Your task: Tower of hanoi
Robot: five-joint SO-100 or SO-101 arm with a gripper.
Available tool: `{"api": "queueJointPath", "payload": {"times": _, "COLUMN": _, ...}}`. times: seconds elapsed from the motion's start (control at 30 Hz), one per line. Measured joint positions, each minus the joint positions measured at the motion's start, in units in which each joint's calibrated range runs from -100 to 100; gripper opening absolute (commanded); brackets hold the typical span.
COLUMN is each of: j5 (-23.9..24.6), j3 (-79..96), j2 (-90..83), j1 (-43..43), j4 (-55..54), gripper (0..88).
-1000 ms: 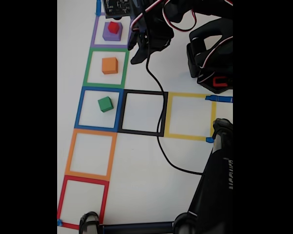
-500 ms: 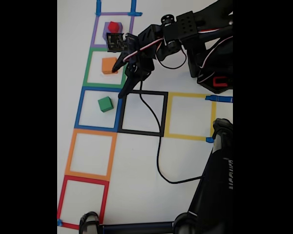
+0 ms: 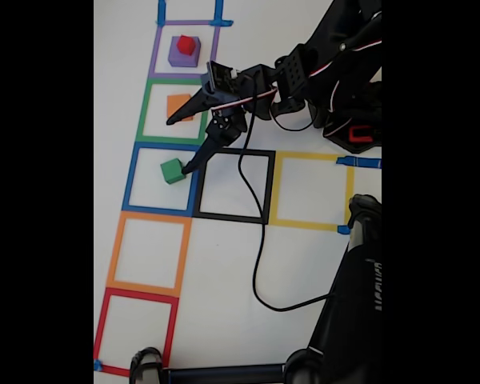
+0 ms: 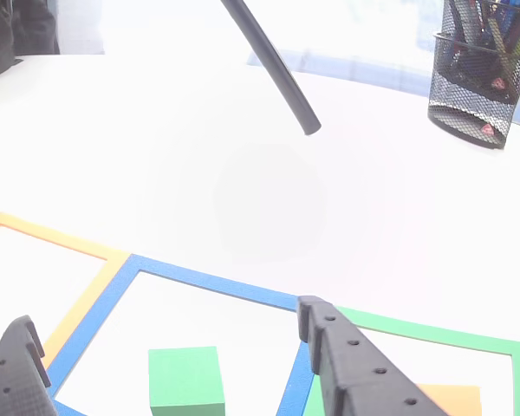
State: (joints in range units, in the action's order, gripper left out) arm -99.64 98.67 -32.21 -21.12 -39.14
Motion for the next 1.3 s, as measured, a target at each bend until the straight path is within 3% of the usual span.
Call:
{"api": "queueJointPath", "payload": {"times": 0.67, "j5": 0.00, "j3": -16.56, "j2": 31.74, "j1": -2.46, "j4": -10.88, "gripper": 35.0}}
{"api": "queueJointPath", "payload": {"times": 1.3, "j5": 0.00, "j3": -27.27, "j2": 49.47, "j1": -3.39, "j4": -17.17, "gripper": 34.3}}
